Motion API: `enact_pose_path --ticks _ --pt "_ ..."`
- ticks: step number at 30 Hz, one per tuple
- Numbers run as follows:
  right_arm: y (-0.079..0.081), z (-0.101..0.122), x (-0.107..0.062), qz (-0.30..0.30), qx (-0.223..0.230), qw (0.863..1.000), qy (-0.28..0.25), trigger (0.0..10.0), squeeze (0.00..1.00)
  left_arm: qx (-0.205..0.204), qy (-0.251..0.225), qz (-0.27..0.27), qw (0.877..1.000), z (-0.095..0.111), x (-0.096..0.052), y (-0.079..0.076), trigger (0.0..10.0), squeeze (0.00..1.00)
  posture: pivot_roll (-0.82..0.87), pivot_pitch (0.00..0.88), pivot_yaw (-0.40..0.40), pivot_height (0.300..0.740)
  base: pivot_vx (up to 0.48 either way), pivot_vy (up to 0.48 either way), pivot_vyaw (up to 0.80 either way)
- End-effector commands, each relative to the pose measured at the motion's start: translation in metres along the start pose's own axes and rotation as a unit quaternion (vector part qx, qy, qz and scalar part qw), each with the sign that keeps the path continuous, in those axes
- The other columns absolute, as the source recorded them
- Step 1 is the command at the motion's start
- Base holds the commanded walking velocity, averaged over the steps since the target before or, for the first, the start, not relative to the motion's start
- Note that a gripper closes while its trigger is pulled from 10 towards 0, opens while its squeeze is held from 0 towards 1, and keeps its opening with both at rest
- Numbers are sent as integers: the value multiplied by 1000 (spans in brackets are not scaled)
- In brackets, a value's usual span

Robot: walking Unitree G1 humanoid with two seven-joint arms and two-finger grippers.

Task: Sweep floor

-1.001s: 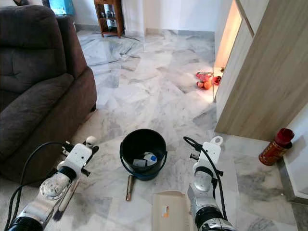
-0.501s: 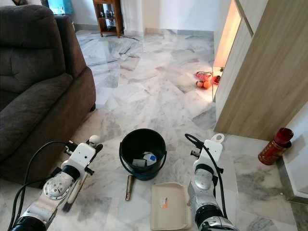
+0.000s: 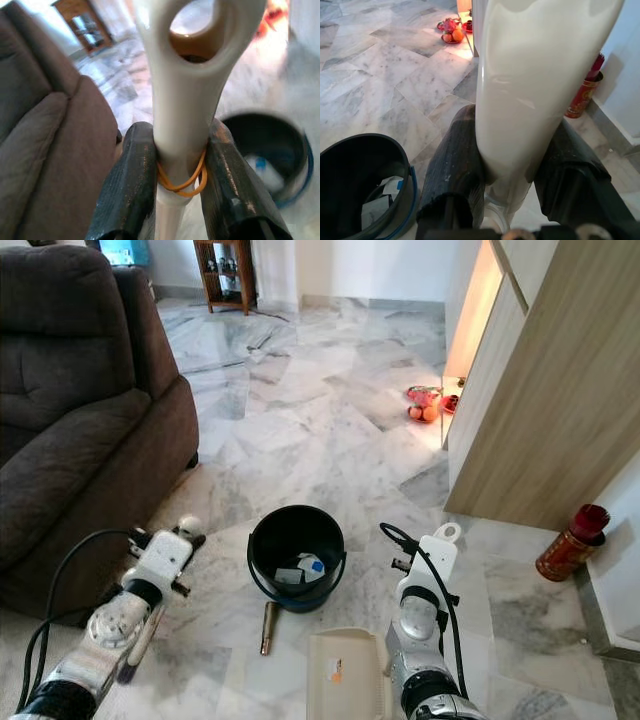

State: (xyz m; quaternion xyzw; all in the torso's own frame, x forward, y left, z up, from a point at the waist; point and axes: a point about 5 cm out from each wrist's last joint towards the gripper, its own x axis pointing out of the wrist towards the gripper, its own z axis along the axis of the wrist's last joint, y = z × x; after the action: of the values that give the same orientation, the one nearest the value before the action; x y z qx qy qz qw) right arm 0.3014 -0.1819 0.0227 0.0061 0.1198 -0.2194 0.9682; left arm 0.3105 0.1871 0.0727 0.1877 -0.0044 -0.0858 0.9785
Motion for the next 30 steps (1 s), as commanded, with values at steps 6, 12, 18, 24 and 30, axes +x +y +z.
enact_pose_path --ticks 6,12,18,24,30 --pt "1 3 0 4 0 1000 -14 10000 0 -70 -38 -13 997 12 6 -7 10000 0 126 64 4 740 0 0 0" --pt "-3 2 0 1 -2 1000 -17 10000 0 -65 -46 -63 995 15 5 -11 10000 0 111 66 -1 740 0 0 0" --pt "-6 3 0 -2 -4 1000 -19 10000 0 -54 -39 -115 991 12 4 -16 10000 0 103 68 -6 740 0 0 0" --pt "-7 4 1 0 -7 1000 -22 10000 0 -63 -28 -154 986 6 0 -23 10000 0 95 68 -15 740 0 0 0" --pt "-8 3 1 2 -10 1000 -21 10000 0 -66 -24 -166 984 3 -1 -28 10000 0 89 66 -23 740 0 0 0"
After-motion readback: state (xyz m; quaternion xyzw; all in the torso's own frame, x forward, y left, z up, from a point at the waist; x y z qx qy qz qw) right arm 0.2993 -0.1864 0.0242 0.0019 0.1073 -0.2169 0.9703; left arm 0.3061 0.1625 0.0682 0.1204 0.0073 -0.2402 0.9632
